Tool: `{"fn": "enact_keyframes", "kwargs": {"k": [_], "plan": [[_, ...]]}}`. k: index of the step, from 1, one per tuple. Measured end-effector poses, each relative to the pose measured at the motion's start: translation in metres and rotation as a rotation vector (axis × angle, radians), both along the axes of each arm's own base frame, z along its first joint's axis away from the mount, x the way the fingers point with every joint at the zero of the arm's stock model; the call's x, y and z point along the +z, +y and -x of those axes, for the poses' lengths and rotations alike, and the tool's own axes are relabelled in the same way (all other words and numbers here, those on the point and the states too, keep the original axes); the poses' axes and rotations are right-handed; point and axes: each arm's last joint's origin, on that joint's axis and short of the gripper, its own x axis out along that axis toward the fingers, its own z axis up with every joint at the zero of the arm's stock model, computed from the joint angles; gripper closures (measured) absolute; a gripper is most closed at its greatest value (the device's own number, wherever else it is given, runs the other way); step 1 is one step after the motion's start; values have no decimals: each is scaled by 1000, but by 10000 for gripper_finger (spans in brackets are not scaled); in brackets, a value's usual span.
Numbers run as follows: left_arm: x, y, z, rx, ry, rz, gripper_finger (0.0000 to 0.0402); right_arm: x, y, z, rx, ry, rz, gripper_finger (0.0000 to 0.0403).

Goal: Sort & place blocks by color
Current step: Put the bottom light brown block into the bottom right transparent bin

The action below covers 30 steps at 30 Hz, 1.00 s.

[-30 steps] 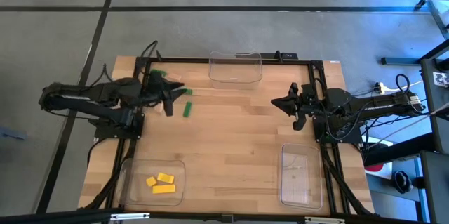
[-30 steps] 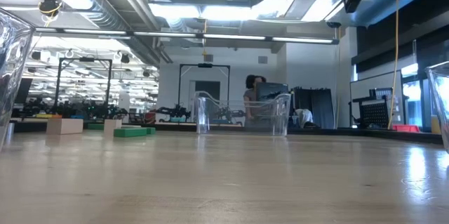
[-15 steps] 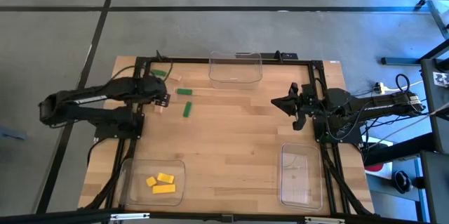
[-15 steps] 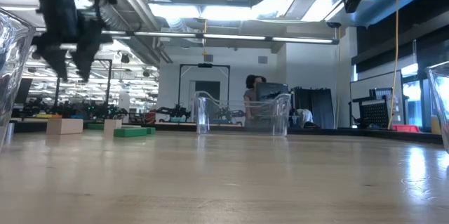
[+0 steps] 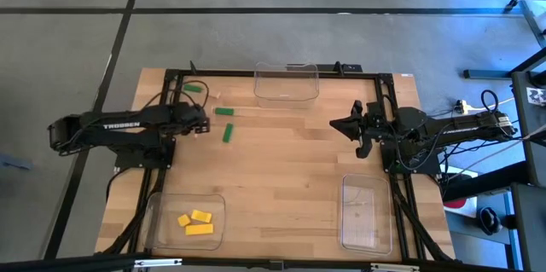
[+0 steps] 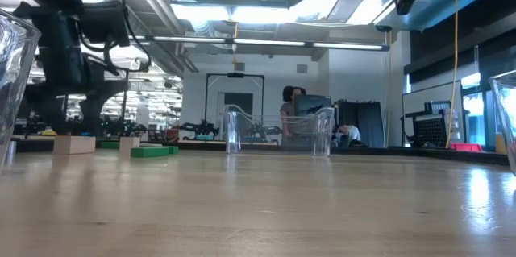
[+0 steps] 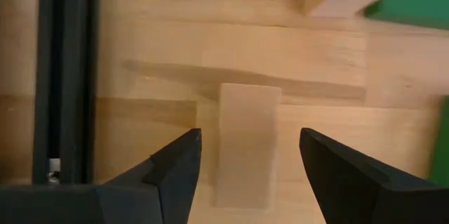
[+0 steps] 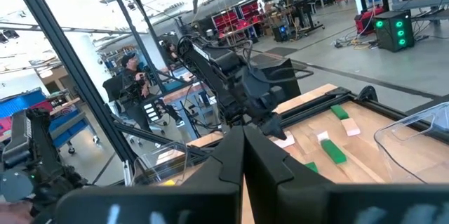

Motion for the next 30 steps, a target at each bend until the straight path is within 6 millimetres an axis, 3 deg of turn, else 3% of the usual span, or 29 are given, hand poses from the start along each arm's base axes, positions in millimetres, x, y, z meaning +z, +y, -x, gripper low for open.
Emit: {"fn": "enact_keyframes", "kwargs": {"k": [10, 14, 18, 23, 27, 30], "plan": [[-21, -4, 6, -14, -6, 34, 170, 0, 0, 0, 1, 0, 0, 393], [-22, -5, 4, -30, -13, 18, 173, 0, 0, 0, 3, 0, 0, 393], [-22, -4, 5, -45, 2, 0, 205, 0, 0, 0, 3, 0, 0, 393], [-21, -4, 4, -57, 3, -11, 280, 0, 0, 0, 3, 0, 0, 393], [-16, -4, 0, -135, -59, -5, 283, 1, 0, 0, 3, -6, 0, 393], [3, -2, -10, -216, -145, -70, 283, 2, 0, 0, 3, -25, -5, 393]]}}
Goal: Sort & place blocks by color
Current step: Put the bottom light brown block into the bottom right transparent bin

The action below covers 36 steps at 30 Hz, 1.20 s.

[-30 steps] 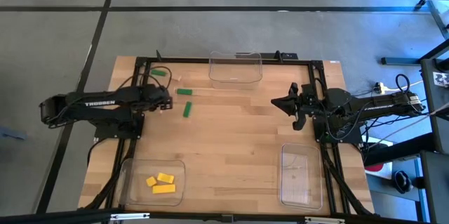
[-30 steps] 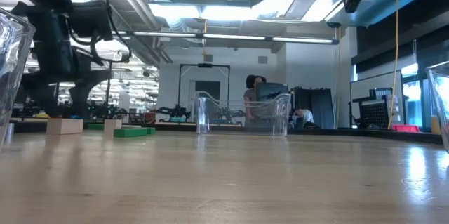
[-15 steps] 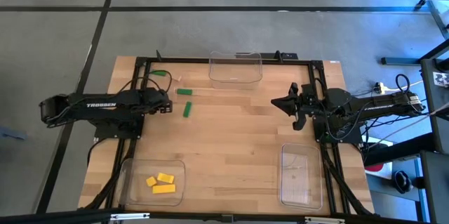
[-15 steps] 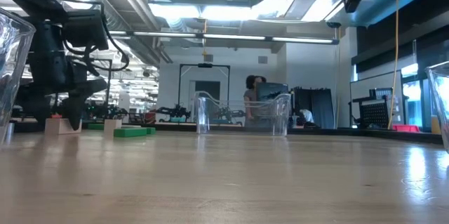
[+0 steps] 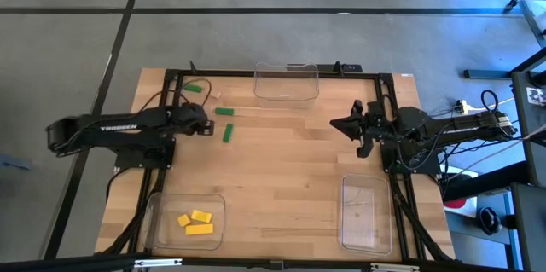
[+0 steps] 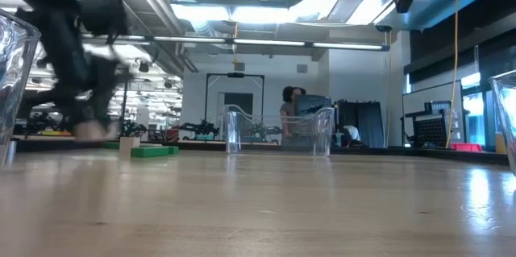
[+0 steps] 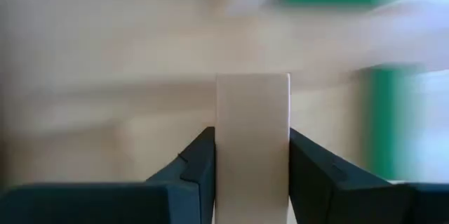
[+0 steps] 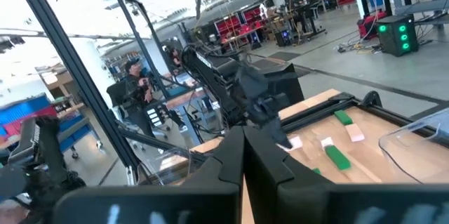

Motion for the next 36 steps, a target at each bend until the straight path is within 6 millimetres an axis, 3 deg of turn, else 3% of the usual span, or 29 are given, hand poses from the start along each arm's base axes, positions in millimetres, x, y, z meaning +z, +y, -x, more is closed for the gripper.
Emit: {"fn": "enact_keyframes", "kwargs": {"k": [10, 15, 19, 22, 32, 36], "plan": [[128, -15, -49, -444, -528, -497, 283, 9, 0, 0, 5, -106, -56, 393], [165, -37, -77, -592, -756, -747, 283, 8, 1, -9, 7, -122, -58, 393], [161, -49, -98, -612, -807, -793, 283, 7, 2, -20, 16, -147, -103, 388], [152, -56, -116, -627, -844, -767, 283, 12, 3, -33, 17, -130, -113, 358], [135, -69, -147, -650, -971, -716, 283, 14, 4, -89, -12, 87, -116, 160], [132, -71, -153, -665, -972, -710, 283, 14, 5, -107, -15, 100, -66, 113]]}}
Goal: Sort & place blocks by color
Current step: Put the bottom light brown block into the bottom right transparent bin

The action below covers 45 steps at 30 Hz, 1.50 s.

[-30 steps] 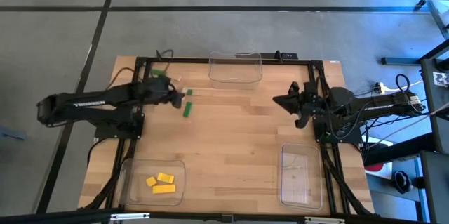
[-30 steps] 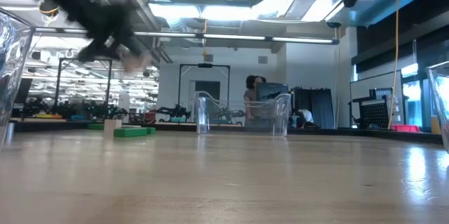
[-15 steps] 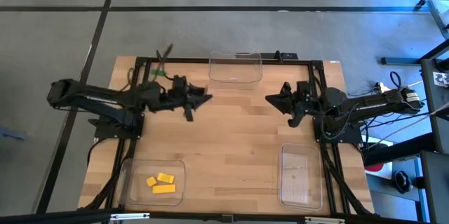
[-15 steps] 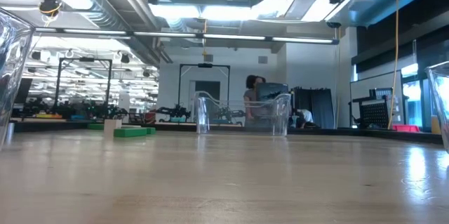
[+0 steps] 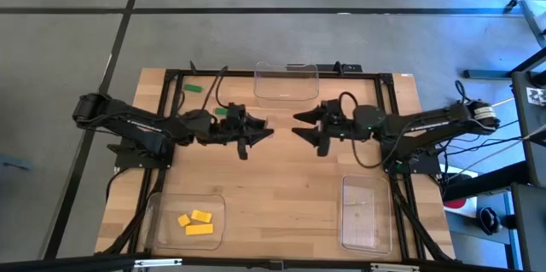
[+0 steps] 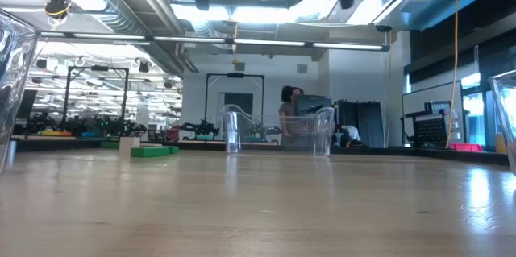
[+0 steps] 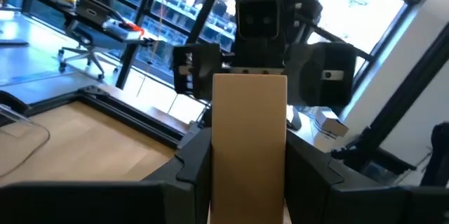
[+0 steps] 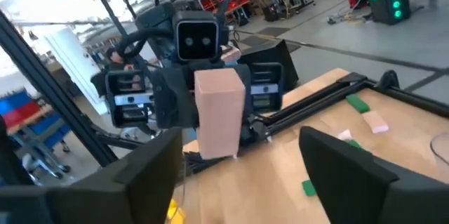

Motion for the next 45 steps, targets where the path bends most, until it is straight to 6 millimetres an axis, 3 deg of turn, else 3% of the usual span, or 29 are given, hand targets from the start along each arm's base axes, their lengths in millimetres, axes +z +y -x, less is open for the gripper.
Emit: {"fn": "enact_keyframes", "kwargs": {"k": [13, 20, 28, 36, 42, 45], "plan": [[1, 0, -27, -69, 18, -14, 283, 2, 6, -45, 74, 6, 110, 118], [1, 0, -26, -64, 24, -32, 283, 4, 6, -44, 79, -12, 103, 148], [1, 1, -26, -74, 22, -51, 283, 8, 6, -43, 93, -40, 78, 268], [1, 1, -26, -90, 23, -48, 279, 7, 6, -43, 106, -33, 80, 271], [2, 8, -23, -152, 45, -17, 211, 12, 6, -33, 119, 16, 125, 271], [7, 18, -14, -203, 107, -10, 199, 17, 1, -21, 110, 68, 133, 271]]}}
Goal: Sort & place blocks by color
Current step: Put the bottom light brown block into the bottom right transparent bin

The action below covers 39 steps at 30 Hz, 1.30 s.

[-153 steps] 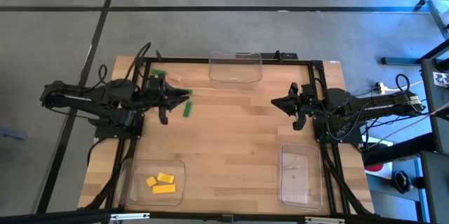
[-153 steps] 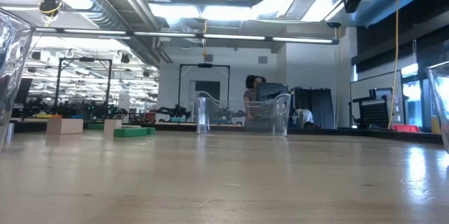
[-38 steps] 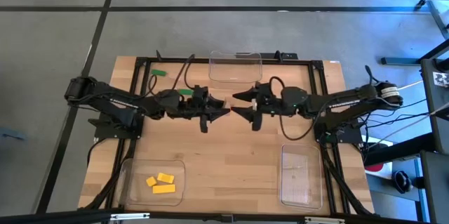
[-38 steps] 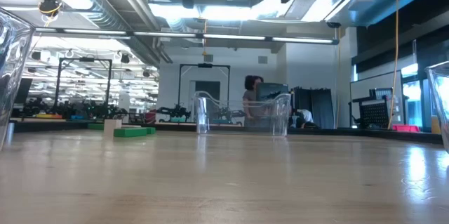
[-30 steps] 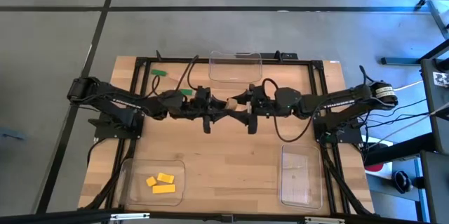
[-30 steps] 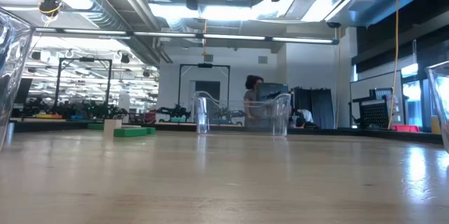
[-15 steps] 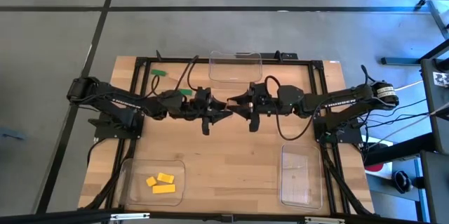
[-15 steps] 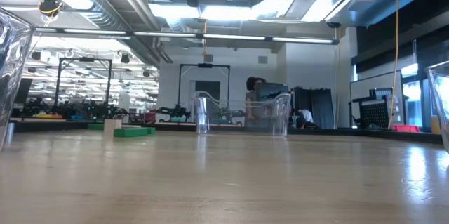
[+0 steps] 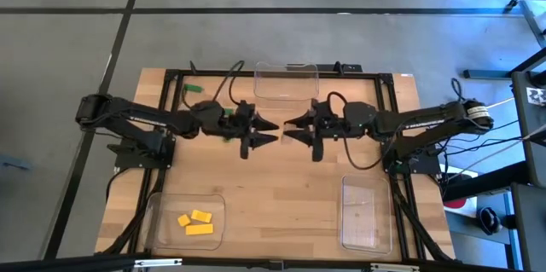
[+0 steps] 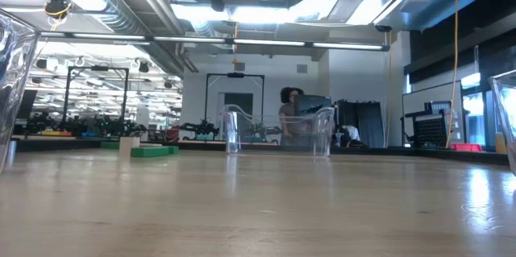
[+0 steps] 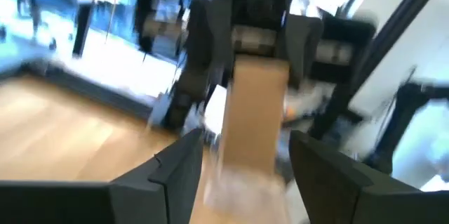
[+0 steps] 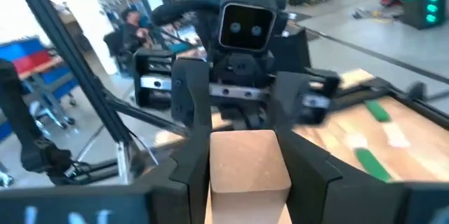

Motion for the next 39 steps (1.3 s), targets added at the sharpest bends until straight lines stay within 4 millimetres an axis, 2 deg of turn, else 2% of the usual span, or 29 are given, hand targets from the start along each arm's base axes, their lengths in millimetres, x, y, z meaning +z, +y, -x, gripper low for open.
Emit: {"fn": "enact_keyframes", "kwargs": {"k": [5, 10, 14, 19, 24, 29, 34, 39], "plan": [[17, 16, 27, 12, 35, -36, 199, 7, -6, 23, -25, 88, 12, 271], [45, 23, 62, 74, -47, -117, 198, 13, -6, 42, -24, 138, 14, 271], [61, 24, 82, 132, -129, -167, 198, 17, -6, 50, -18, 135, 11, 271], [68, 23, 92, 166, -165, -172, 198, 21, 2, 51, 178, 106, -132, 271], [69, 23, 93, 167, -166, -171, 198, 12, 30, 57, 389, 258, -338, 271], [65, 25, 89, 191, -144, -161, 198, 0, 75, 75, 500, 496, -521, 271], [66, 25, 90, 199, -153, -160, 198, -13, 118, 105, 434, 713, -633, 271], [66, 25, 89, 223, -149, -157, 198, -45, 143, 130, 190, 980, -629, 271]]}}
